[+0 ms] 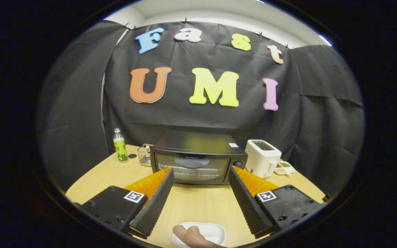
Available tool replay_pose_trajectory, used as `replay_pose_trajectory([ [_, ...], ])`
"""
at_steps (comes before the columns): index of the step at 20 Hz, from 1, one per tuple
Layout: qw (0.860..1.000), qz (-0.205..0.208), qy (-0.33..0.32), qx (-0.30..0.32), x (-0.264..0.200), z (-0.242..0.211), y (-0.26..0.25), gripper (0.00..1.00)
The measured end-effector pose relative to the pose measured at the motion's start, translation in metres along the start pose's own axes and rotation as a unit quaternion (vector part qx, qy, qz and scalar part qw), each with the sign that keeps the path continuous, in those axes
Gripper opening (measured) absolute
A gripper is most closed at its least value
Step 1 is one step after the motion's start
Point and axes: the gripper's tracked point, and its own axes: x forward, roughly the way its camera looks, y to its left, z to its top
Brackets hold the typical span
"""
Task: Open the toaster oven, put the food inside, and close the toaster oven door.
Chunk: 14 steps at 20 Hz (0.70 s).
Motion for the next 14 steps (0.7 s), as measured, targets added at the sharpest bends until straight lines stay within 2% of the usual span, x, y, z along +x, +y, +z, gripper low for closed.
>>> replay_pose_trajectory([
  [10, 0.995, -0.008, -0.081, 0.052, -0.132, 0.057, -0.024, 1.0],
  [14, 0.994, -0.015, -0.104, 0.033, -0.171, 0.067, -0.042, 1.0],
])
